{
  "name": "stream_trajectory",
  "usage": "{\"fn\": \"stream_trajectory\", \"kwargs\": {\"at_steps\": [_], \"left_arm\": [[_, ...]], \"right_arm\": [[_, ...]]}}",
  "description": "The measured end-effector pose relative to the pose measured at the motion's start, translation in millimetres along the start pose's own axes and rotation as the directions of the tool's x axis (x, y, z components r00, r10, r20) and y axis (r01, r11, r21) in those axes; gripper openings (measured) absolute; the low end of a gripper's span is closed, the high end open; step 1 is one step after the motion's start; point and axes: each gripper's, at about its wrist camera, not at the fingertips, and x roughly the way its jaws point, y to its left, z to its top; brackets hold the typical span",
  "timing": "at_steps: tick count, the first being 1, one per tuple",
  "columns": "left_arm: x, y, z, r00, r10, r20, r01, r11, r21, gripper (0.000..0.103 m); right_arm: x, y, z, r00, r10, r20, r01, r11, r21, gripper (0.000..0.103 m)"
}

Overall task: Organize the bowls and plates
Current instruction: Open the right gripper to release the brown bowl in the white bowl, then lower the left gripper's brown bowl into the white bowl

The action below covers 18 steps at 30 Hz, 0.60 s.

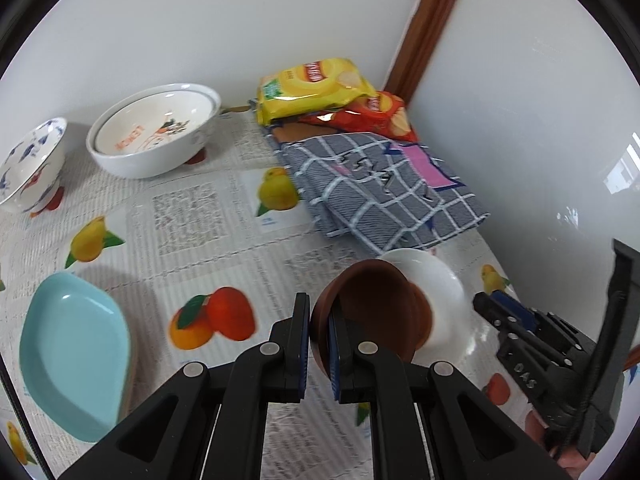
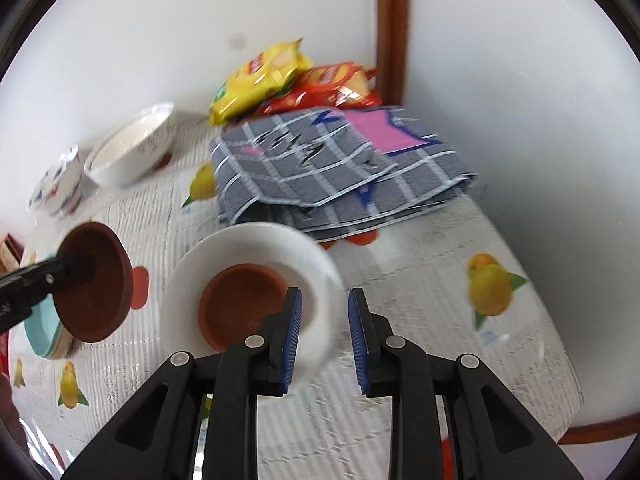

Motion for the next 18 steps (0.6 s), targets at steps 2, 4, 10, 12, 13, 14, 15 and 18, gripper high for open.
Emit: {"fn": "stream_trajectory", "kwargs": {"at_steps": [2,4,10,12,13,14,15,18], "left_arm": [[2,-10,1,1.000,-0.009,-0.002,0.009,1.000,0.013,0.008],[5,-19,3,1.000,-0.014,-0.005,0.014,1.000,0.025,0.008],[25,-38,1,0.999,-0.018,-0.041,0.019,0.999,0.035,0.008],[31,-41,0,0.998,-0.016,-0.054,0.018,0.999,0.035,0.008],[34,-43,-1,0.998,-0.015,-0.060,0.017,0.999,0.034,0.008],[38,-44,-1,0.998,-0.015,-0.065,0.017,0.999,0.033,0.008],[40,-45,-1,0.998,-0.014,-0.068,0.016,0.999,0.032,0.008],[48,-46,1,0.997,-0.010,-0.076,0.012,0.999,0.029,0.008]], "right_arm": [[-10,-14,-3,1.000,0.006,0.023,-0.006,1.000,0.023,0.024],[-17,-27,-7,0.999,0.008,0.032,-0.010,0.999,0.045,0.024],[-24,-64,-24,1.000,-0.021,0.022,0.019,0.994,0.104,0.024],[-23,-75,-30,1.000,-0.006,0.010,0.005,0.992,0.127,0.024],[-22,-81,-33,1.000,0.006,0.004,-0.007,0.990,0.144,0.024],[-22,-86,-35,1.000,0.012,0.000,-0.012,0.988,0.157,0.024],[-22,-90,-38,1.000,0.011,-0.001,-0.011,0.986,0.166,0.024],[-22,-100,-44,1.000,0.003,-0.007,-0.002,0.983,0.185,0.024]]}}
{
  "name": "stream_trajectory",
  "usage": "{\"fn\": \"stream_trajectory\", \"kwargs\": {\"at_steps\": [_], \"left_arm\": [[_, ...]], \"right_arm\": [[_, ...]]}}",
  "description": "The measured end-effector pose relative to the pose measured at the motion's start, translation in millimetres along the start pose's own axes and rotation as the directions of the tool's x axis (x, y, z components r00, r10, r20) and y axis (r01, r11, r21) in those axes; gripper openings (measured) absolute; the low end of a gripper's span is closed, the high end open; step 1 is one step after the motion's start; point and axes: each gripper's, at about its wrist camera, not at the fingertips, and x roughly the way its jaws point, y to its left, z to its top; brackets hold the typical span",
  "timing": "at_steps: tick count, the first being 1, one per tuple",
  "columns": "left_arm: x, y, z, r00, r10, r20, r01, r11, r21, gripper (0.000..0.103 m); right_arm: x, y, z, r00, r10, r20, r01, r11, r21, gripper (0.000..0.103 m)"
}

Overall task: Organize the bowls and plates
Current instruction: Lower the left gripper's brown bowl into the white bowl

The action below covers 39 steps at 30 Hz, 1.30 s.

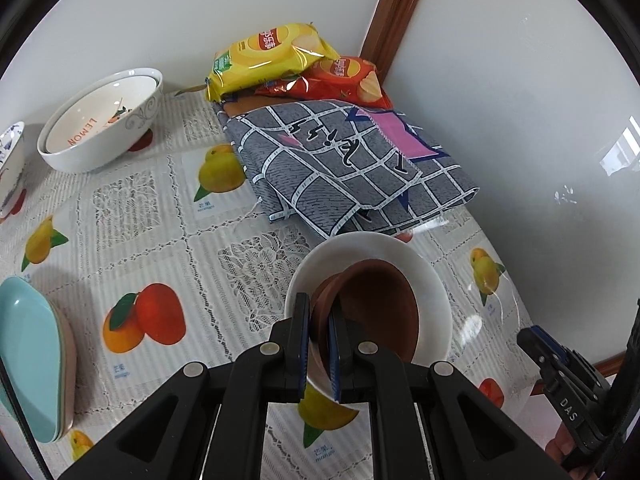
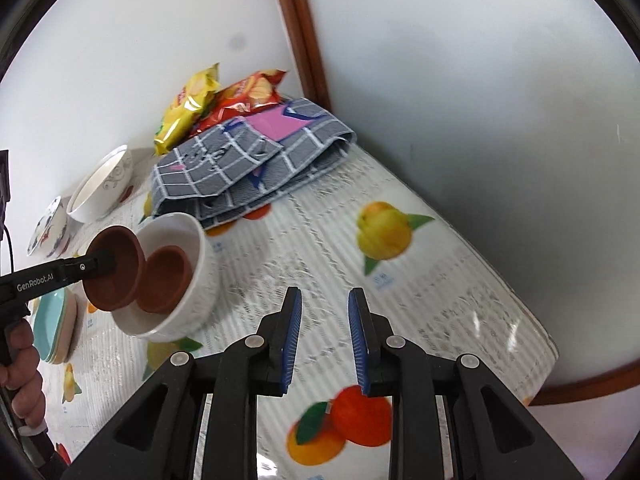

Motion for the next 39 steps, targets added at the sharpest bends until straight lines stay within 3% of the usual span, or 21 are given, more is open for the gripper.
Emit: {"fn": "stream_trajectory", "kwargs": {"at_steps": [6,10,21,33,35,39], "left_arm": [[13,-3,2,1.000,-0.004,-0.014,0.004,1.000,0.007,0.009],[24,-7,1,0.999,-0.014,-0.031,0.014,1.000,0.007,0.009],[36,-6,3,0.997,-0.061,-0.055,0.060,0.998,-0.024,0.010],[1,-4,6,1.000,-0.013,0.017,0.012,0.999,0.030,0.014],[-2,0,5,1.000,0.007,0.020,-0.008,0.999,0.033,0.020],[0,13,2,1.000,0.025,0.002,-0.025,1.000,0.012,0.020]], "right_arm": [[2,-13,-7,0.999,0.032,-0.015,-0.031,0.999,0.039,0.024],[3,-12,-11,1.000,-0.009,-0.008,0.009,1.000,0.006,0.024],[1,-11,-13,1.000,-0.025,0.003,0.025,0.999,-0.022,0.024],[0,32,11,0.994,0.108,0.004,-0.107,0.992,-0.066,0.024],[4,45,14,0.992,0.126,-0.016,-0.127,0.988,-0.085,0.024],[13,64,18,0.983,0.180,-0.039,-0.183,0.978,-0.100,0.024]]}}
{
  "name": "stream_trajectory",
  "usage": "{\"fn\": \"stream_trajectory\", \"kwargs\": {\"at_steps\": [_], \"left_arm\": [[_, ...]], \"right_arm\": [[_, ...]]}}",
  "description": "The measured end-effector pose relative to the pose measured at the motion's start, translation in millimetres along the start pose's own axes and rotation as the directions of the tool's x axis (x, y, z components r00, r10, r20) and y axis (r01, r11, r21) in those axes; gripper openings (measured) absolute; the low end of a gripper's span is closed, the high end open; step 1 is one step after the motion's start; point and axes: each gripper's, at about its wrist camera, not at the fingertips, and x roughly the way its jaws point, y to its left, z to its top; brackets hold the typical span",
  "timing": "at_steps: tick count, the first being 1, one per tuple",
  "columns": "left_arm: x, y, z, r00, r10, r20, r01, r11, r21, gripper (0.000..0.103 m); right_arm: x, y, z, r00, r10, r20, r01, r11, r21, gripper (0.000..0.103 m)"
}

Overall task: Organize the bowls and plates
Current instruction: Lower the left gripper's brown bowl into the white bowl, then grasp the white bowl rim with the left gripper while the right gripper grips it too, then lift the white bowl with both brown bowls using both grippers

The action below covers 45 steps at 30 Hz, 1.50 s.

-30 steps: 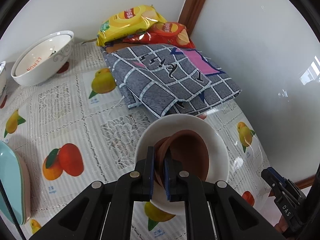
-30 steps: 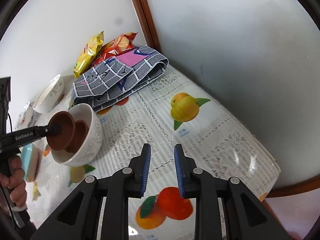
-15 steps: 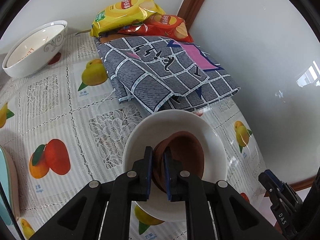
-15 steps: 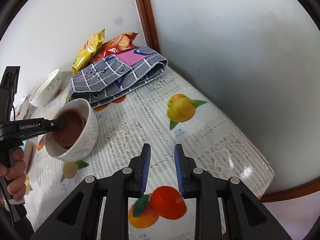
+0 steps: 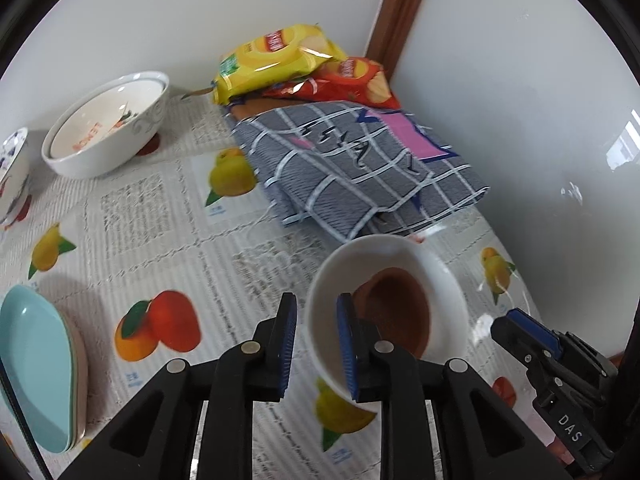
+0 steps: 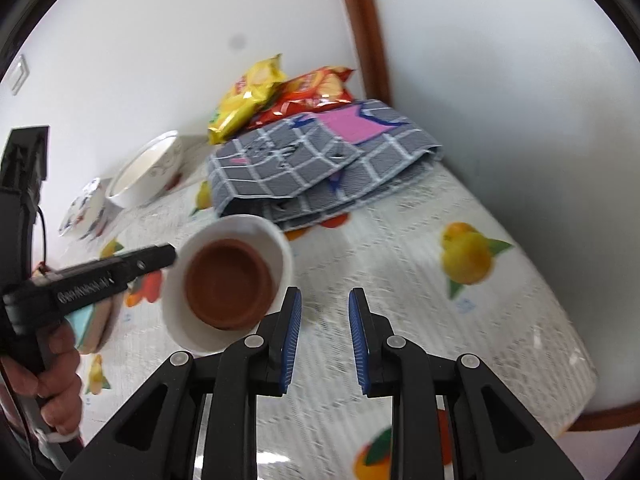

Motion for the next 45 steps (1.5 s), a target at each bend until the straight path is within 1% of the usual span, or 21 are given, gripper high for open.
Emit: {"fn": "stream_trajectory", "kwargs": {"at_steps": [1,3,6,10,13,16,22,27,29,32,33,34,37,38,39,41,45], "left_arm": [[1,3,-1,1.000,0.004,-0.008,-0.004,1.000,-0.006,0.020],[4,7,-2,1.000,0.008,-0.017,-0.009,1.000,-0.009,0.020],[11,8,-5,0.999,0.007,-0.033,-0.008,1.000,-0.013,0.020],[18,7,-7,0.999,-0.003,-0.053,0.003,1.000,-0.011,0.020],[21,6,-6,0.998,-0.004,-0.058,0.003,1.000,-0.007,0.020],[26,5,-5,0.998,0.005,-0.067,-0.005,1.000,-0.003,0.020],[37,7,-6,0.996,0.020,-0.086,-0.021,1.000,-0.006,0.023],[45,6,-9,0.994,0.024,-0.104,-0.024,1.000,0.005,0.028],[49,5,-10,0.993,0.036,-0.112,-0.035,0.999,0.012,0.031],[51,5,-10,0.992,0.044,-0.118,-0.043,0.999,0.013,0.033],[52,6,-10,0.992,0.048,-0.118,-0.046,0.999,0.016,0.034],[51,6,-10,0.992,0.054,-0.117,-0.053,0.998,0.019,0.038],[51,4,-9,0.990,0.088,-0.111,-0.084,0.996,0.038,0.045],[51,4,-9,0.989,0.102,-0.111,-0.098,0.994,0.038,0.048],[50,4,-9,0.988,0.110,-0.110,-0.107,0.994,0.036,0.049],[50,3,-8,0.987,0.120,-0.107,-0.117,0.992,0.035,0.051],[50,3,-9,0.987,0.124,-0.099,-0.122,0.992,0.024,0.053]], "right_arm": [[4,3,2,1.000,0.017,-0.011,-0.017,1.000,0.003,0.024],[12,9,5,0.999,0.021,-0.024,-0.021,1.000,0.005,0.024],[23,13,8,0.999,0.010,-0.045,-0.010,1.000,-0.003,0.024],[40,14,9,0.995,-0.018,-0.097,0.017,1.000,-0.002,0.024],[48,14,8,0.992,-0.037,-0.120,0.037,0.999,-0.001,0.020],[52,15,7,0.991,-0.043,-0.128,0.043,0.999,-0.002,0.019],[60,18,11,0.986,-0.077,-0.148,0.074,0.997,-0.021,0.019],[66,18,14,0.983,-0.091,-0.162,0.088,0.996,-0.024,0.020],[68,17,14,0.982,-0.092,-0.167,0.089,0.996,-0.024,0.020],[71,16,15,0.979,-0.107,-0.172,0.103,0.994,-0.030,0.024],[72,16,15,0.978,-0.119,-0.172,0.115,0.993,-0.036,0.028],[72,16,15,0.977,-0.127,-0.172,0.122,0.992,-0.041,0.033],[73,13,15,0.977,-0.144,-0.160,0.137,0.989,-0.054,0.040],[73,13,15,0.977,-0.145,-0.158,0.138,0.989,-0.056,0.041],[73,12,15,0.977,-0.146,-0.158,0.139,0.989,-0.057,0.042],[74,12,16,0.977,-0.144,-0.159,0.137,0.989,-0.058,0.044],[74,11,17,0.978,-0.144,-0.149,0.136,0.989,-0.060,0.045]]}}
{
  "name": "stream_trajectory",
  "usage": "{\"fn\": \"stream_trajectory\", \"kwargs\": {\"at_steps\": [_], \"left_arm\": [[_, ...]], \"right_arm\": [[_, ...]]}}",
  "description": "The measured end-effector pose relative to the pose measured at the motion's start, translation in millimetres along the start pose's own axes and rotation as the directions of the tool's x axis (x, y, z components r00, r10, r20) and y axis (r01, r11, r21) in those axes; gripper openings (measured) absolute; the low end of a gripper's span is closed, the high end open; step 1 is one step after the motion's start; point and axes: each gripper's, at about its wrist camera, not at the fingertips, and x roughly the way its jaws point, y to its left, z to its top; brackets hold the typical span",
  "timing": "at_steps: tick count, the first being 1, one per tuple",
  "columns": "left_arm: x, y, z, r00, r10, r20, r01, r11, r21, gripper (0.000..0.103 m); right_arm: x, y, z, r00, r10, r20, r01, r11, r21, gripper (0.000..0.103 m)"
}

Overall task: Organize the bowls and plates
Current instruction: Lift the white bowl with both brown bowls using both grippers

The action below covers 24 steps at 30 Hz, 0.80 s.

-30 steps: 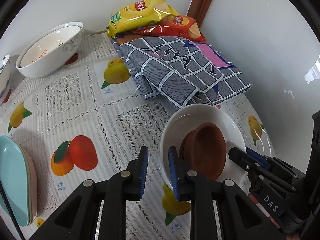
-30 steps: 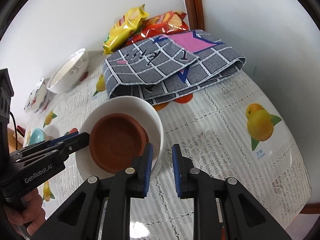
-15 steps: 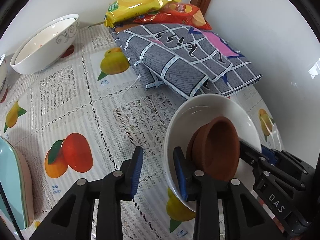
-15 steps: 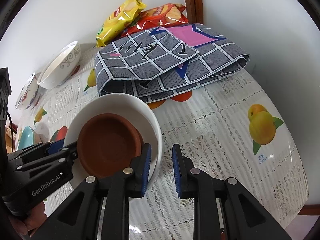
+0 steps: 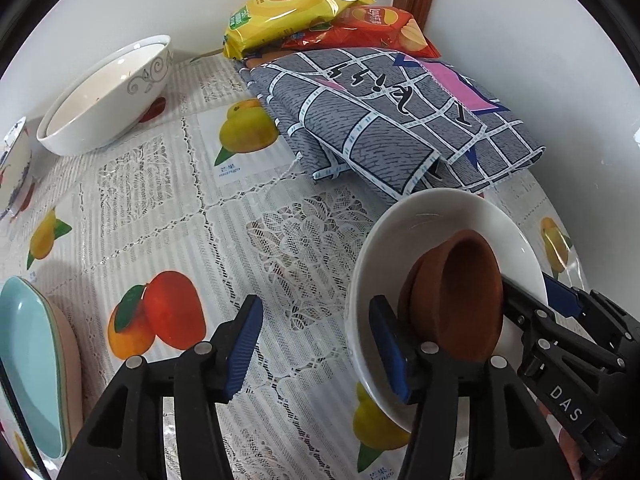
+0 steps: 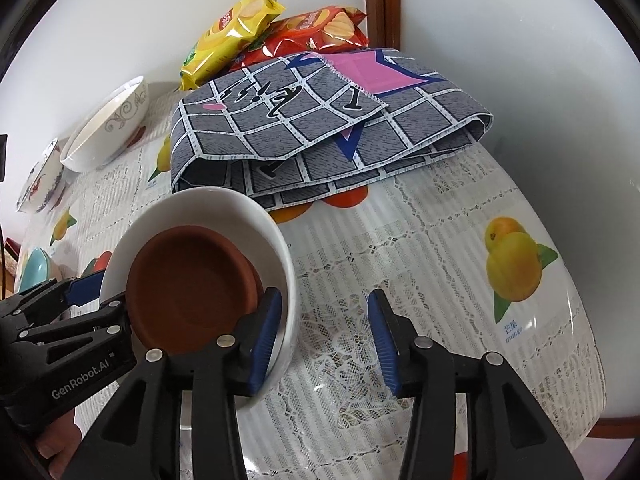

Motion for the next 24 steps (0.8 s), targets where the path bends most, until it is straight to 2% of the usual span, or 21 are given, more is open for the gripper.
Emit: {"fn": "stream_trajectory", "kwargs": {"at_steps": [4,7,11,14,16,19,20,24], "left_arm": [[1,4,-1,0.999,-0.037,0.001,0.037,0.999,-0.024,0.053],[1,6,-3,0.998,-0.060,0.010,0.061,0.998,-0.033,0.051],[1,3,-3,0.996,-0.091,0.004,0.091,0.995,-0.032,0.041],[2,2,-2,0.993,-0.113,-0.017,0.112,0.993,-0.046,0.034],[2,1,-1,0.990,-0.136,-0.020,0.135,0.990,-0.047,0.029],[3,-2,-1,0.990,-0.139,-0.024,0.138,0.990,-0.031,0.022],[2,-4,-1,0.989,-0.148,-0.023,0.148,0.989,-0.028,0.015],[0,-10,-1,0.992,-0.129,-0.009,0.129,0.992,-0.015,0.014]], "right_arm": [[0,-3,-1,1.000,-0.008,0.013,0.007,1.000,0.015,0.052],[0,-5,-3,0.999,0.008,0.035,-0.008,1.000,0.015,0.052],[-1,-3,-5,0.998,0.003,0.060,-0.003,1.000,0.000,0.052],[-2,-2,-6,0.997,0.020,0.074,-0.021,1.000,0.016,0.041],[-1,-1,-6,0.996,0.047,0.071,-0.049,0.998,0.027,0.030],[-1,3,-6,0.996,0.063,0.062,-0.065,0.997,0.030,0.023],[-1,3,-5,0.996,0.061,0.058,-0.063,0.997,0.033,0.022],[0,5,-3,0.995,0.091,0.049,-0.093,0.994,0.048,0.010]]}}
